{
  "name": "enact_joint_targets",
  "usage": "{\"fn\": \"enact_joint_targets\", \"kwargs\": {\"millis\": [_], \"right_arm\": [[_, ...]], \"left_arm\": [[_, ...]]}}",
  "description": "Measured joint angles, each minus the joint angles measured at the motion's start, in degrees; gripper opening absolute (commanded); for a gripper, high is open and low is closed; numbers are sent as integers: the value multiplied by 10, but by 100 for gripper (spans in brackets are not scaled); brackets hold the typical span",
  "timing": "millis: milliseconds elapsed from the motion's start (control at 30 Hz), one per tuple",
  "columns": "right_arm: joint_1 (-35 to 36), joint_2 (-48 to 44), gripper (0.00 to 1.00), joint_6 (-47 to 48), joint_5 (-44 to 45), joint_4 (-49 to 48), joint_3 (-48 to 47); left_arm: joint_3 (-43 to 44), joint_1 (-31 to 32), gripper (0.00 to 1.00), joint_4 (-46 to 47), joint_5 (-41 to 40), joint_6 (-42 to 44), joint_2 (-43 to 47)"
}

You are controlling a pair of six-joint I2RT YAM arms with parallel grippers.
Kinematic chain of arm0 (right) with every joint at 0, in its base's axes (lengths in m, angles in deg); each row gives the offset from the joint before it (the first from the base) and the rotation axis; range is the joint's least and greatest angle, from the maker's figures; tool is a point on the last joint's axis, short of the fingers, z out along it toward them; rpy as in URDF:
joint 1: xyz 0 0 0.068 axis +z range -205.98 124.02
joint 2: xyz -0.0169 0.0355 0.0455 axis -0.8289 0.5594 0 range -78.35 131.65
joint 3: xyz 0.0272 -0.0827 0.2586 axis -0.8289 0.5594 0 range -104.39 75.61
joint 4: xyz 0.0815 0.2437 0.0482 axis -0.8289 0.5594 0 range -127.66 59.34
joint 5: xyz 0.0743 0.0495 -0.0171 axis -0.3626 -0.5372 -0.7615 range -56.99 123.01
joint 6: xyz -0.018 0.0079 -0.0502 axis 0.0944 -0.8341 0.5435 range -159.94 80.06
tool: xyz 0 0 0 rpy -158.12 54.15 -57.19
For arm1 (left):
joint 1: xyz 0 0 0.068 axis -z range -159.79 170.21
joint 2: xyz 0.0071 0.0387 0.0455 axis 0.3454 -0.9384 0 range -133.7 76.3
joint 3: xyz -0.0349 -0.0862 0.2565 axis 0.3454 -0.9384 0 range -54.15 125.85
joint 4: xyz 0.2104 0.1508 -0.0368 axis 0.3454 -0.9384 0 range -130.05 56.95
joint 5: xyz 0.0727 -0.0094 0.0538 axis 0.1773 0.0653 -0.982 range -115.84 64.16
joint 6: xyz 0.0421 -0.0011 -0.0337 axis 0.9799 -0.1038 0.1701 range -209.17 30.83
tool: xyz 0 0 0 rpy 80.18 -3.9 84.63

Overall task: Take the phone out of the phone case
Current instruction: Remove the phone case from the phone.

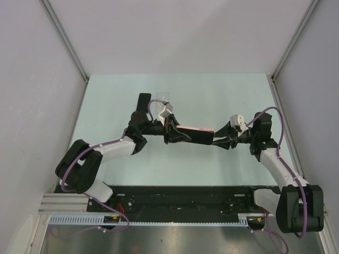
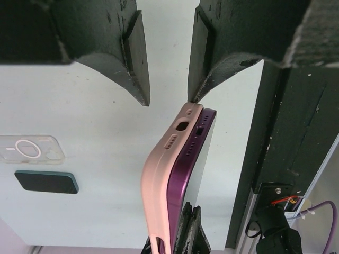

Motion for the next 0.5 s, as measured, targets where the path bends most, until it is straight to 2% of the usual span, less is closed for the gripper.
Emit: {"fn": "enact_joint_targets", "kwargs": {"millis": [300,500], "right_arm": [[-11,-19,42,-34,7,-34,0],[-12,-26,47,-157,67,-125,0]], "left_arm": [[-8,-18,0,-5,-16,-4,3],[-24,-28,0,-31,-40,-4,3]]}}
